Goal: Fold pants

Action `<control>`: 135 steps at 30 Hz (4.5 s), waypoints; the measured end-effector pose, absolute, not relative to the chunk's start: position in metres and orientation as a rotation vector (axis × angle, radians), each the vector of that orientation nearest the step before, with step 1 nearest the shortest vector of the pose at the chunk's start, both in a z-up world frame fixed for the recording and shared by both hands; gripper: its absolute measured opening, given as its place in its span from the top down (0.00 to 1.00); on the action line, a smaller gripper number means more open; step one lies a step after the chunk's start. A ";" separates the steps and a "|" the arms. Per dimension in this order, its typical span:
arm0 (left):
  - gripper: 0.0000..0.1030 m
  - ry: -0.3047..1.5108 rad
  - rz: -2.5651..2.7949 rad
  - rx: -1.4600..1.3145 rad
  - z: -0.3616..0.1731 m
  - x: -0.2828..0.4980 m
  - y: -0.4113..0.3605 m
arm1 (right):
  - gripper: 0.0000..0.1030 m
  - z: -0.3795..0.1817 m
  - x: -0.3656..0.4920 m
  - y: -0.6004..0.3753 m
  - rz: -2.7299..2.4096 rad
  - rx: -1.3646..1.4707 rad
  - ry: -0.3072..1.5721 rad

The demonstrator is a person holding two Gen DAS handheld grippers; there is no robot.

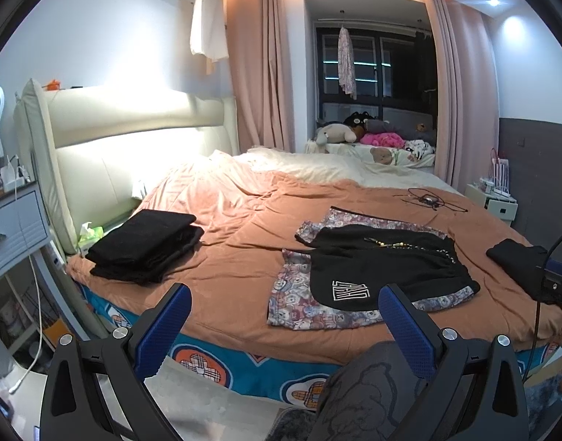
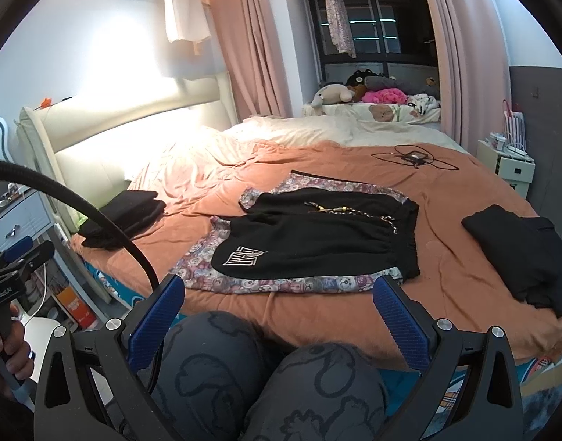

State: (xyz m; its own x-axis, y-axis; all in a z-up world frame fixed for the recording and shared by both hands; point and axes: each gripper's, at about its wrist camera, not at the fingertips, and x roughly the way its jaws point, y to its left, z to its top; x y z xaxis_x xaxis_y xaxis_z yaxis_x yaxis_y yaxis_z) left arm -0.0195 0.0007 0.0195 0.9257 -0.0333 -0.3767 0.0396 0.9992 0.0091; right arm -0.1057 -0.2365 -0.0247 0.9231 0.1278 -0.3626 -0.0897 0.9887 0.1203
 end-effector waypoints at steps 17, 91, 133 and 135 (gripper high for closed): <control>0.00 0.480 -0.013 0.010 -0.002 0.056 -0.005 | 0.00 -0.028 -0.059 -0.242 0.085 0.083 0.397; 0.94 0.936 -0.121 -0.510 -0.171 0.213 0.063 | 0.45 -0.124 0.130 -0.376 0.016 0.671 0.698; 0.95 0.544 -0.262 -0.282 0.062 0.411 -0.033 | 0.89 -0.051 0.176 -0.403 -0.001 0.735 0.479; 0.95 0.544 -0.264 -0.257 0.067 0.424 -0.041 | 0.89 -0.050 0.186 -0.405 -0.006 0.733 0.481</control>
